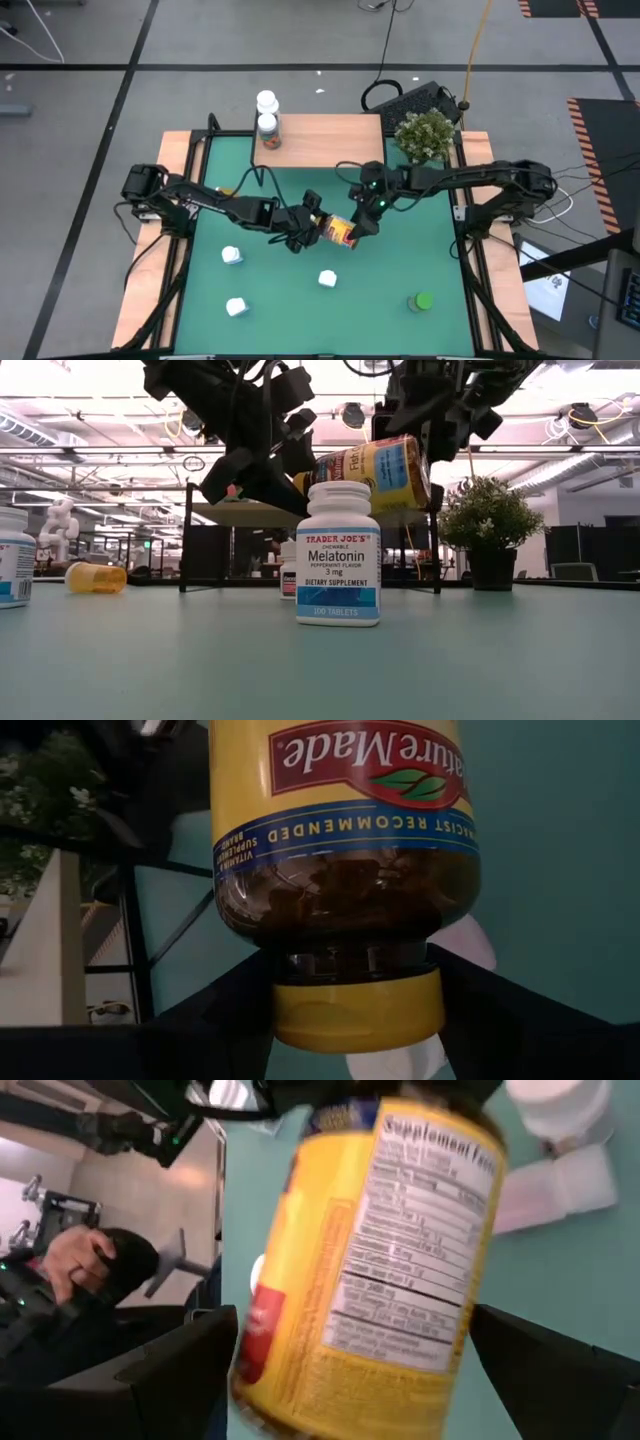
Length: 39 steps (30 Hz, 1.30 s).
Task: Pick and place medicine bottles onto shelf by color
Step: Put the yellow pill bottle on the shelf
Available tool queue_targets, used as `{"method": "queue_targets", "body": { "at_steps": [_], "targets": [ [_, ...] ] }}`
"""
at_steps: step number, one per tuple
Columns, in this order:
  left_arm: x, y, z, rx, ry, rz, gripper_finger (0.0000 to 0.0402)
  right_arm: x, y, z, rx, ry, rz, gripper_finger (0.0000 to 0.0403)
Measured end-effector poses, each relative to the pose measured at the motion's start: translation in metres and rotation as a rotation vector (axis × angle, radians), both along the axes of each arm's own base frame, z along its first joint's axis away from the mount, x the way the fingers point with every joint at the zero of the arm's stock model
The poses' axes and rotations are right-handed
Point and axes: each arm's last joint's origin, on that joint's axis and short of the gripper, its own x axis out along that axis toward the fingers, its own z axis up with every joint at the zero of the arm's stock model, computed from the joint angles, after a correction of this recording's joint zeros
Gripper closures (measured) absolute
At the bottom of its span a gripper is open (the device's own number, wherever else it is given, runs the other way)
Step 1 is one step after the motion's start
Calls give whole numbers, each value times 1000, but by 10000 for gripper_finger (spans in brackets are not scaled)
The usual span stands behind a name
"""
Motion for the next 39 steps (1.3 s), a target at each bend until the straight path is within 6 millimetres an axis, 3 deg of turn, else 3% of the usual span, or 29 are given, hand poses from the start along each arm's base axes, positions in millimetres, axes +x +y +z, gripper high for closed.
{"method": "queue_targets", "body": {
  "at_steps": [9,18,23,28,35,39],
  "targets": [
    [0,0,0,7,-5,7,179,3,7,-8,-8,23,36,16],
    [2,1,2,-16,-39,46,171,3,6,-9,-90,-3,49,67],
    [1,2,1,-65,-53,116,166,2,13,-9,-313,-37,44,73],
    [-2,4,7,-147,-117,267,136,-4,24,0,-523,-90,35,74],
    [-9,1,25,-219,-194,316,80,-24,35,16,-681,-289,1,75],
    [-14,-3,40,-278,-243,299,70,-42,38,18,-733,-581,-83,76]
  ]
}}
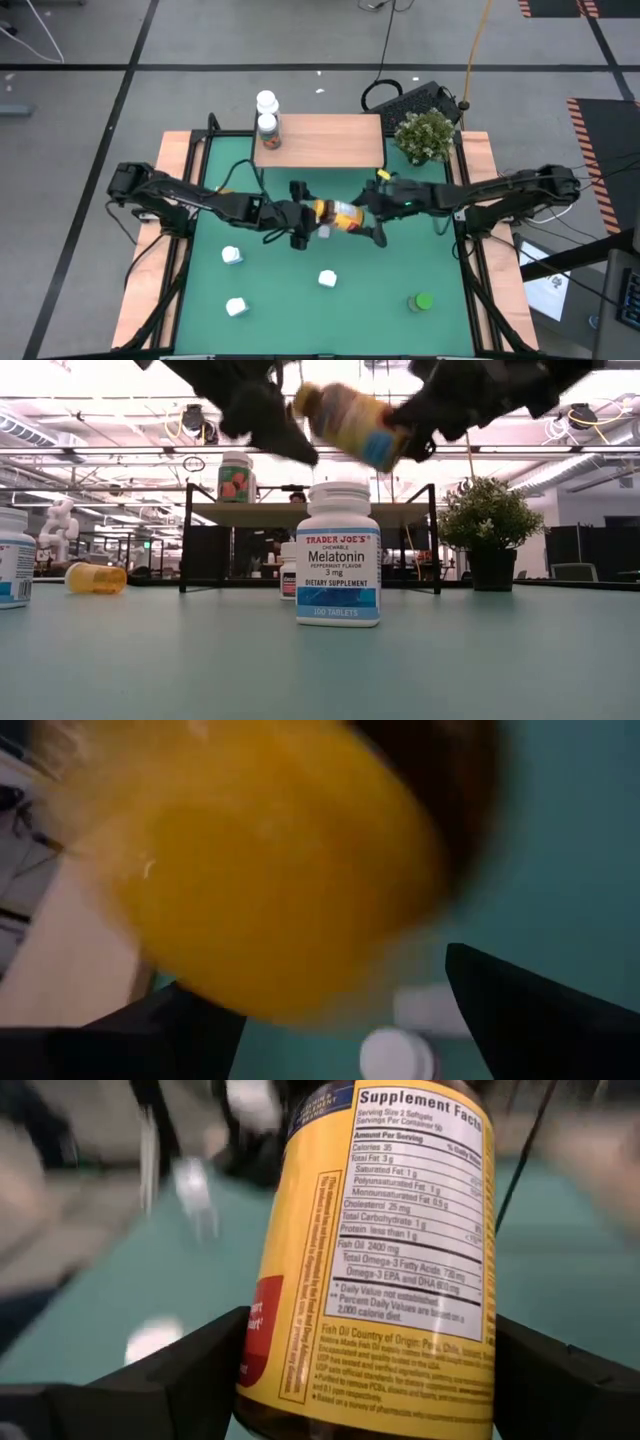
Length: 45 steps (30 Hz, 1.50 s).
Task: Pick and place medicine bottles onto shelf by color
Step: Put the yellow pill bottle on the shelf
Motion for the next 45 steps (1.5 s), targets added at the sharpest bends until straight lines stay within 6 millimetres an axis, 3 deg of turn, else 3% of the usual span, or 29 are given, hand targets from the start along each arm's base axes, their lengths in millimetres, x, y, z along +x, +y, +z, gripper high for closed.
{"method": "queue_targets", "body": {
  "at_steps": [3,6,10,16,23,36,45],
  "targets": [
    [-10,0,10,-23,-8,12,72,-19,2,-13,1,-231,8,76],
    [-10,-1,20,-36,-70,9,79,-35,2,-25,-27,-333,20,76],
    [-4,1,39,-75,-252,-25,87,-37,3,-32,-90,-341,22,76],
    [3,5,49,-135,-380,-159,89,-34,10,-27,-169,-421,78,76],
    [8,4,53,-240,-451,-326,89,-33,10,-29,-230,-419,56,76],
    [10,5,61,-289,-556,-304,89,-33,9,-28,-248,-431,49,76],
    [30,6,41,-277,-615,-276,89,-33,8,-30,-274,-420,11,76]
  ]
}}
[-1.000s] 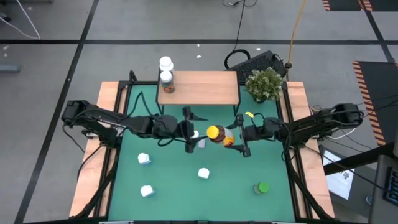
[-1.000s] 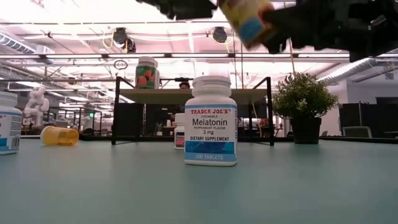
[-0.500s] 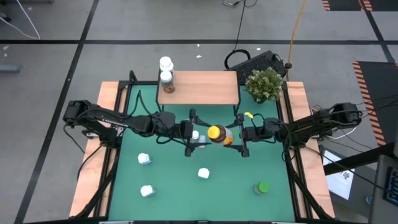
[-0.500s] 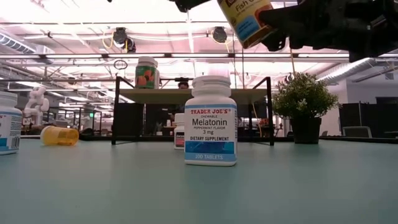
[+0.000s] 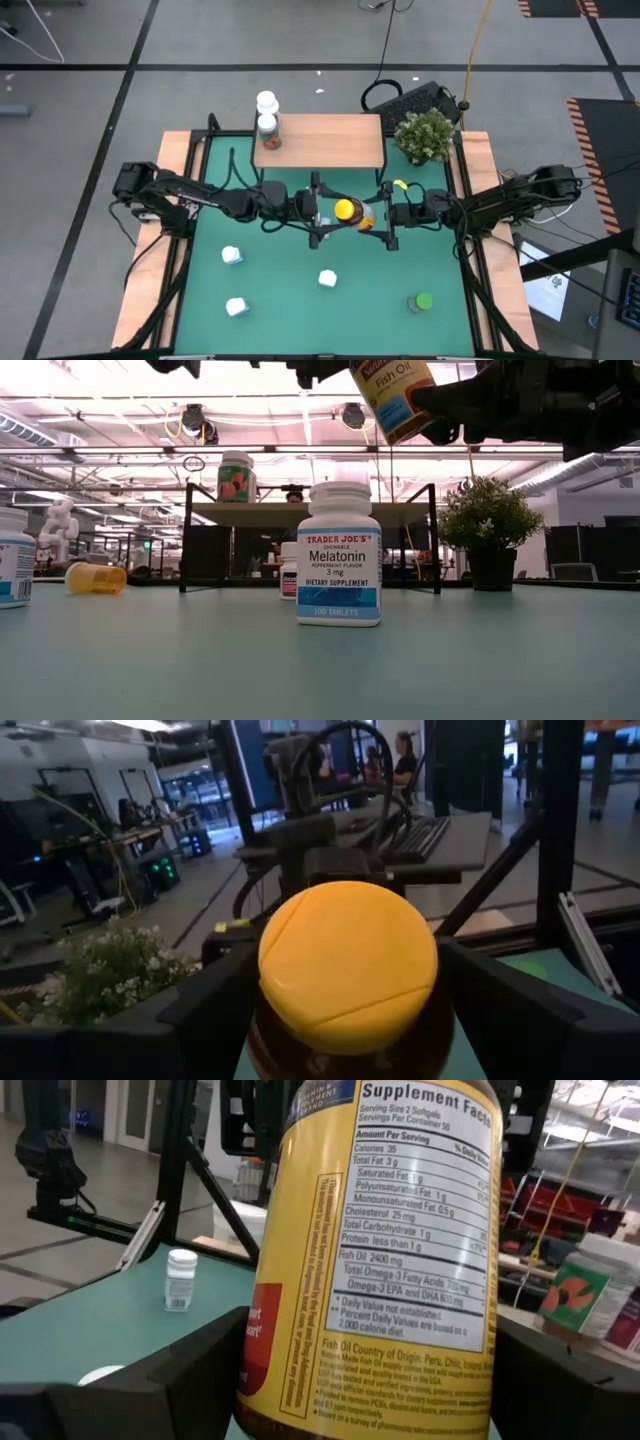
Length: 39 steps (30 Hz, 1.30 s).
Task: Pick and place medicine bottles onto shelf by color
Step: Put the yellow pill bottle on the shelf
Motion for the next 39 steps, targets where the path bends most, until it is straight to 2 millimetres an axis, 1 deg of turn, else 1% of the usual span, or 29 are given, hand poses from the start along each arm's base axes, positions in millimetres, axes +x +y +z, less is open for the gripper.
{"method": "queue_targets", "body": {
  "at_steps": [7,9,14,18,23,28,30,33,37,39],
  "targets": [
    [2,0,0,0,-34,8,95,0,0,1,2,-3,1,76],
    [2,0,0,0,-35,26,112,0,0,1,17,-2,2,76],
    [2,3,1,-24,-36,40,183,0,0,0,11,3,0,76],
    [2,5,0,-52,-31,48,187,0,-1,0,55,10,-12,71],
    [1,6,-3,-55,28,108,187,1,-3,-2,127,33,-34,43],
    [-13,13,-3,1,171,293,183,1,-4,3,183,1,-64,10],
    [-23,15,4,5,195,373,183,1,-5,2,187,10,-99,7],
    [-42,17,21,-31,204,444,186,0,-7,3,198,-3,-162,10],
    [-64,21,30,-53,272,536,181,0,-7,1,197,8,-176,9],
    [-75,26,36,-53,274,623,181,0,-7,1,197,13,-176,9]
  ]
}}
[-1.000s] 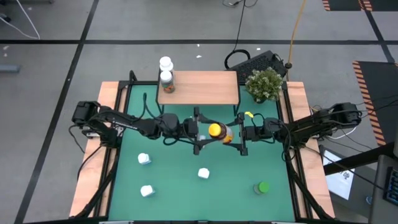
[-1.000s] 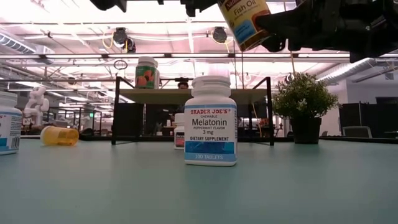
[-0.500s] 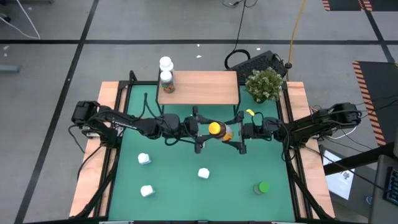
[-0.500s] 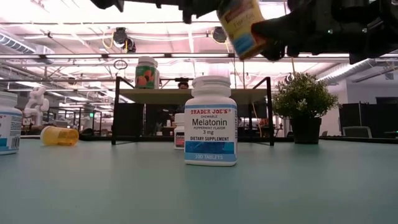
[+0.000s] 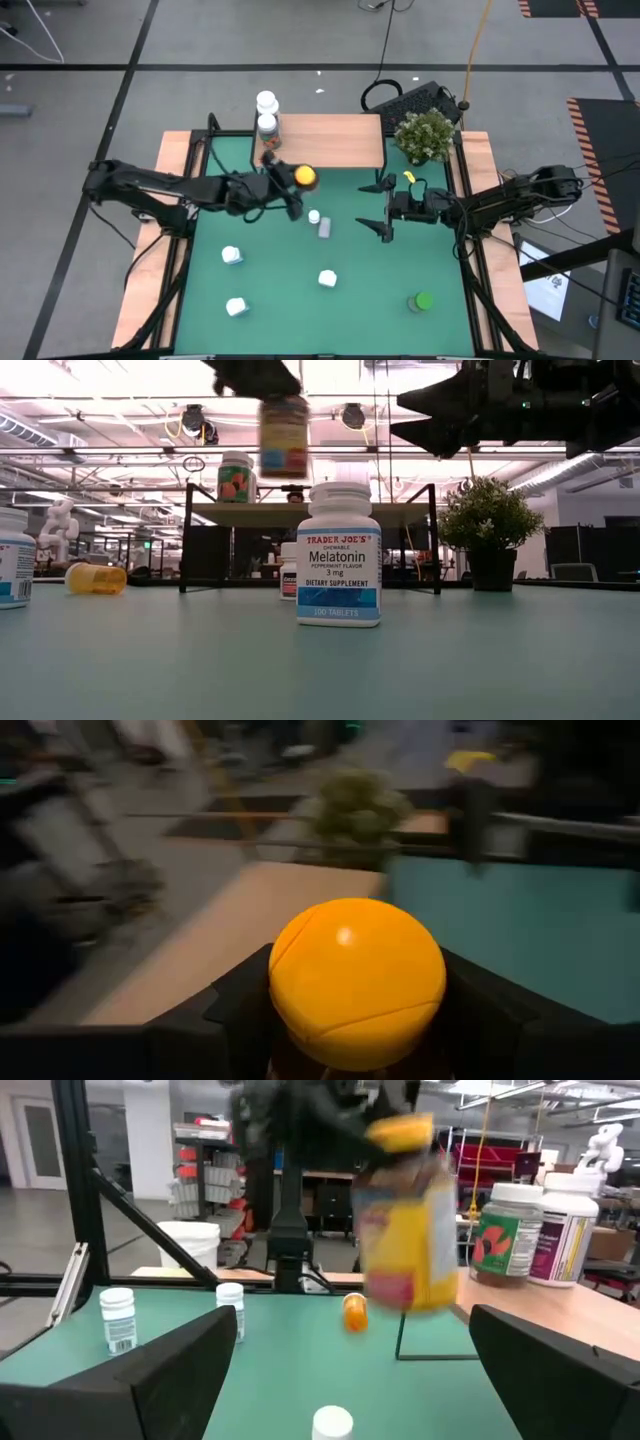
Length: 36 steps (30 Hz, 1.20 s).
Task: Pick and place medicine bottles onto shelf by color
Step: Put the yellow pill bottle on the shelf
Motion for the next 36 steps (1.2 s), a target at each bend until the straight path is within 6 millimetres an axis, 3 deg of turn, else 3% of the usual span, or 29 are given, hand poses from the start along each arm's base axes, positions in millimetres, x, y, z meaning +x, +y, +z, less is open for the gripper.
{"method": "queue_targets", "body": {
  "at_steps": [7,16,28,36],
  "targets": [
    [-24,20,0,-54,82,149,179,0,0,-5,19,48,1,9],
    [-37,37,-4,-95,148,240,178,0,0,-9,16,93,1,9],
    [-62,58,9,-117,118,343,177,0,-2,-14,15,134,-8,9],
    [-64,70,7,-154,88,403,176,0,-3,-14,18,140,-14,9]
  ]
}}
